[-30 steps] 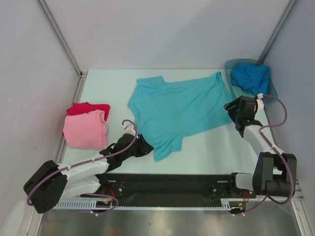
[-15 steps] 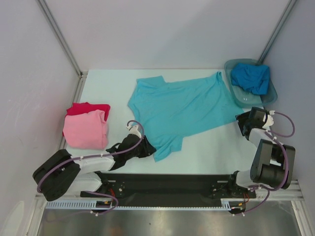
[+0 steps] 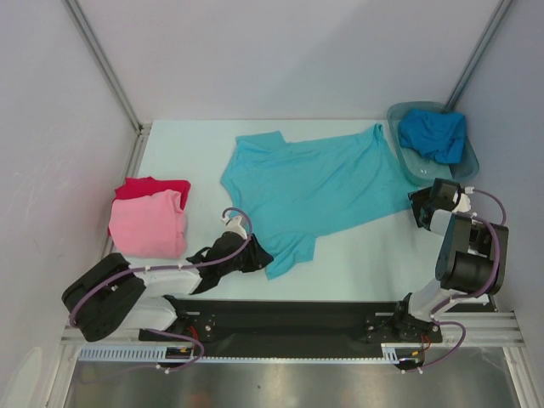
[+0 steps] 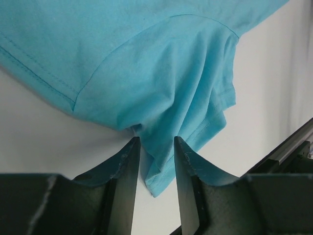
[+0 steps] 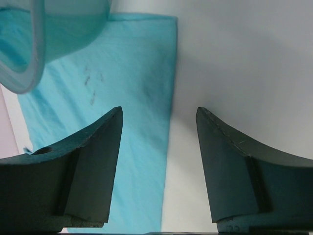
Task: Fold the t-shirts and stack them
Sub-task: Flatten the tshirt out
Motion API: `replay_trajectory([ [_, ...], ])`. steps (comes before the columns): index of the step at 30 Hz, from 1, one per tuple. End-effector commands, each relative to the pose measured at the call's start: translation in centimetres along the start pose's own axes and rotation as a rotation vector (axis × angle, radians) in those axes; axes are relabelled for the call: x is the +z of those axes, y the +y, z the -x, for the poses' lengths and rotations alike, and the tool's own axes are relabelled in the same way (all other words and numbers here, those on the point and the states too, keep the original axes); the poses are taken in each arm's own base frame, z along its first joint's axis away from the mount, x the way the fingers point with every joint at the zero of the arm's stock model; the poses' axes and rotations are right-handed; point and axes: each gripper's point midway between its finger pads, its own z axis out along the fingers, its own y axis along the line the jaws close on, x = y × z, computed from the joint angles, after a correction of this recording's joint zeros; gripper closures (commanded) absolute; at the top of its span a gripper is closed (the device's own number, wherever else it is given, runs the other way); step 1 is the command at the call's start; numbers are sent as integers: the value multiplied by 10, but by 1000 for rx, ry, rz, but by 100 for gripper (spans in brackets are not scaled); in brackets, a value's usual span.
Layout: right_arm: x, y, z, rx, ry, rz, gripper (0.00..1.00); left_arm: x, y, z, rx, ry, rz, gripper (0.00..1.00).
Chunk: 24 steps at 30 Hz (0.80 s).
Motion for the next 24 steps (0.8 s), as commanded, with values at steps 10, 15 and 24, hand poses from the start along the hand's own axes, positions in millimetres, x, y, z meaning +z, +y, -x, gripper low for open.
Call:
replay_trajectory([
  [10,24,-7,8,26,-16,-63,35,14,-18,8,-7,-22,-56,61],
  [15,28,-12,7,46,-8,-76,45,12,-18,8,-12,-22,-56,64],
  [24,30,-9,3,54,13,-63,70,-10,-26,22,0,-60,-57,67],
])
